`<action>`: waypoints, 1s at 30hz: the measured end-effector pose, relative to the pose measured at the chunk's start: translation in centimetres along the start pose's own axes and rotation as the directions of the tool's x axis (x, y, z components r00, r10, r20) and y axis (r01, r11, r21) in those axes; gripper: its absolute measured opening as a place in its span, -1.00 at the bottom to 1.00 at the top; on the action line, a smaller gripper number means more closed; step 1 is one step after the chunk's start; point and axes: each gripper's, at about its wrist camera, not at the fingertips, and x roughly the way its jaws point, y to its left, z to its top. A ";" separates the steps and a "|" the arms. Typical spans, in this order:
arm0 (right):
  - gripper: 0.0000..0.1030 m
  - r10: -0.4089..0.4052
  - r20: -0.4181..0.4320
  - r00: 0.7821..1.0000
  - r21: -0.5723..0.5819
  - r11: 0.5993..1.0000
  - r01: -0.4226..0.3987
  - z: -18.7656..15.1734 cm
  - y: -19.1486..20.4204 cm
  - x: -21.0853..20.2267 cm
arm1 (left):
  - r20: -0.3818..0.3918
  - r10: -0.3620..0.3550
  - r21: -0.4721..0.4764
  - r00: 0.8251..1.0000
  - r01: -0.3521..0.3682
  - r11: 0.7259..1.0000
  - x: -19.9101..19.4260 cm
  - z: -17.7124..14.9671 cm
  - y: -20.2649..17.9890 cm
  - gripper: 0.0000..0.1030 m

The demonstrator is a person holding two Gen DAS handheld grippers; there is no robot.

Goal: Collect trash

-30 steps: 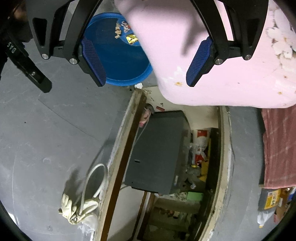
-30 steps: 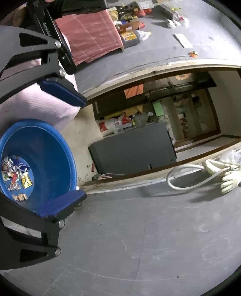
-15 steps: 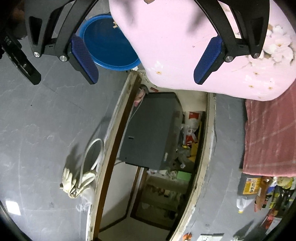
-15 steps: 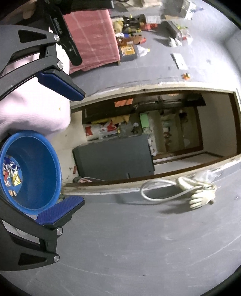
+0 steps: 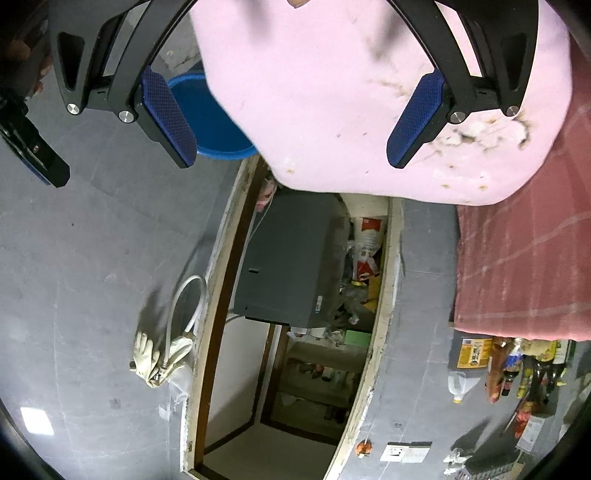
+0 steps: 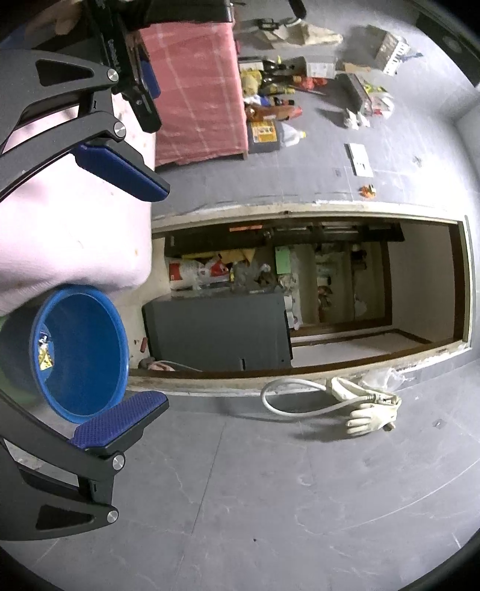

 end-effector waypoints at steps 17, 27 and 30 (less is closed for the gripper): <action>1.00 -0.033 -0.031 0.999 0.002 0.999 0.033 -3.8 3.3 -5.6 | -0.045 0.041 0.002 0.998 -0.041 0.999 -6.5 -5.5 1.7 0.96; 1.00 -0.049 -0.046 0.998 -0.004 0.999 0.049 -5.9 4.4 -7.1 | -0.035 0.061 0.028 0.998 -0.060 0.998 -8.3 -7.7 1.5 0.96; 1.00 -0.051 -0.045 0.998 -0.013 0.999 0.051 -6.8 4.7 -7.5 | -0.020 0.085 0.046 0.996 -0.084 0.995 -8.8 -8.5 1.5 0.96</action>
